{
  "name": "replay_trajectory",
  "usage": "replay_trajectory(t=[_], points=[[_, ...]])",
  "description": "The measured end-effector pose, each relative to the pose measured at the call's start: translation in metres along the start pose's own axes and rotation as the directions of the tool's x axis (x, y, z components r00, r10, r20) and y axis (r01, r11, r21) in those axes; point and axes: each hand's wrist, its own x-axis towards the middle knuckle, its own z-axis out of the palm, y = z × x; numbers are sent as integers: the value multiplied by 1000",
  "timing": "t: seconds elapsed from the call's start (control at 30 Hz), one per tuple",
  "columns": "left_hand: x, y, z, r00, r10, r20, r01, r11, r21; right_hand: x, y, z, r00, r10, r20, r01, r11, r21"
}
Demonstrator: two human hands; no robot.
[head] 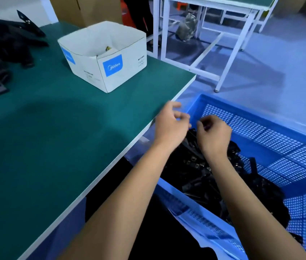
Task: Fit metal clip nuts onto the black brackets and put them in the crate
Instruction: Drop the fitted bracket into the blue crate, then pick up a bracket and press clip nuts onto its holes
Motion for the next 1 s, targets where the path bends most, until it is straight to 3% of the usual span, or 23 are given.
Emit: replay_trajectory(t=[0.13,0.27,0.37,0.47,0.6,0.67,0.73,0.83,0.9,1.0], points=[[2,57,-65,974,147,-171,-173,974,-147,-15,-98,7,945,-327,27,322,939,123],[-8,76,-156,925,124,-359,-183,974,-135,-38,-183,41,847,-466,255,431,884,182],[-26,67,-228,868,92,-489,-149,986,-80,-70,-238,76,729,-546,413,502,837,220],[-54,46,-303,765,68,-641,-104,994,-20,-116,-289,112,569,-622,539,589,765,262],[-110,12,-403,536,80,-840,-71,996,50,-181,-342,154,289,-745,602,729,578,366],[-142,-7,-444,412,88,-907,-49,996,74,-206,-362,173,207,-773,599,798,488,354],[-166,-22,-473,315,57,-947,-53,998,43,-226,-382,189,192,-796,573,833,441,334],[-176,-29,-492,233,-13,-972,-194,979,-60,-251,-408,212,160,-815,557,883,370,287],[-173,-28,-495,188,-40,-981,-246,965,-86,-261,-422,227,174,-771,613,883,398,250],[-166,-30,-493,190,-26,-981,-243,967,-73,-264,-428,245,253,-680,688,863,480,157]])
